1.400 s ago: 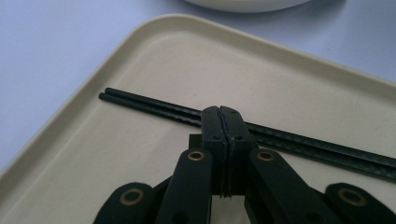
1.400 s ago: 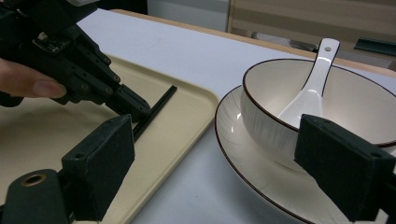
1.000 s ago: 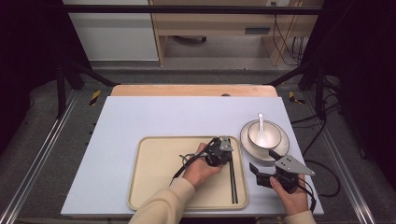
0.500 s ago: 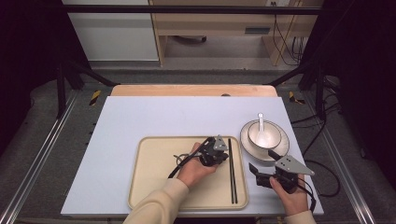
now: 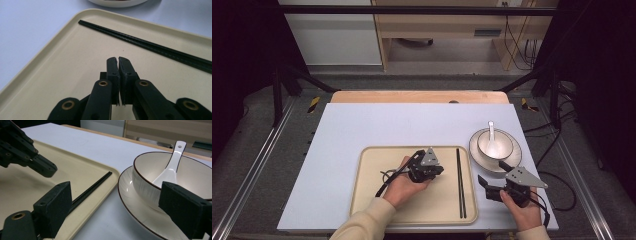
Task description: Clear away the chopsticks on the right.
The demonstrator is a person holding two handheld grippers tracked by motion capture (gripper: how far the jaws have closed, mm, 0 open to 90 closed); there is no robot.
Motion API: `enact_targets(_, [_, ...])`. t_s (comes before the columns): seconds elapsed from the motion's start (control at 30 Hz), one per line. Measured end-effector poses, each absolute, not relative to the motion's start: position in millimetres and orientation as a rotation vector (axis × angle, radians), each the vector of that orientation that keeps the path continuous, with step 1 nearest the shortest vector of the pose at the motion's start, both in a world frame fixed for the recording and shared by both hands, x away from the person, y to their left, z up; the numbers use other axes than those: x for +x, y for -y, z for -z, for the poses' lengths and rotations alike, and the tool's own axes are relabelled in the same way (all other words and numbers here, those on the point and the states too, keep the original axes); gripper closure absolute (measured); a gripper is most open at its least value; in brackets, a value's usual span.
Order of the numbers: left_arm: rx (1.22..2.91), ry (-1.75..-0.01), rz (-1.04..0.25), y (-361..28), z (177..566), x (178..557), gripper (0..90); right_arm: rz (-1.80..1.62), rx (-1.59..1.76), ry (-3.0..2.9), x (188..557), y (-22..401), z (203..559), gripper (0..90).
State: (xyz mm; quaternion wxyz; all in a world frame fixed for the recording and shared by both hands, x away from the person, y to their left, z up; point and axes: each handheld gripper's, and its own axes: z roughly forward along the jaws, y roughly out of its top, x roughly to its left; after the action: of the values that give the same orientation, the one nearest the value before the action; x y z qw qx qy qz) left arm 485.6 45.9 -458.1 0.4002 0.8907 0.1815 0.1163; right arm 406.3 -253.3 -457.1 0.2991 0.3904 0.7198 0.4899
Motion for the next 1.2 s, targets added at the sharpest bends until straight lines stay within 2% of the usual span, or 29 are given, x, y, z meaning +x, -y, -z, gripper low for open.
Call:
enact_targets(0.17, [2.187, -0.505, -0.324, -69, 454, 483, 78.2, -1.295, 1.035, -1.918, 406, 252, 458, 11.4])
enact_targets(0.27, [2.152, -0.526, -0.352, -84, 452, 482, 64.9, -1.291, 1.037, -1.917, 406, 252, 458, 11.3])
enact_targets(0.43, [2.096, -0.552, -0.39, -109, 446, 477, 49.1, -1.292, 1.036, -1.918, 406, 251, 458, 11.1])
enact_targets(0.83, [1.966, -0.6, -0.466, -166, 443, 461, 19.6, -1.291, 1.038, -1.92, 406, 250, 459, 10.4])
enact_targets(0.97, [1.912, -0.618, -0.499, -187, 443, 457, 12.6, -1.308, 1.039, -1.911, 406, 251, 458, 10.0])
enact_targets(1.2, [1.83, -0.641, -0.545, -216, 442, 448, 7.4, -1.306, 1.038, -1.911, 406, 251, 458, 9.8])
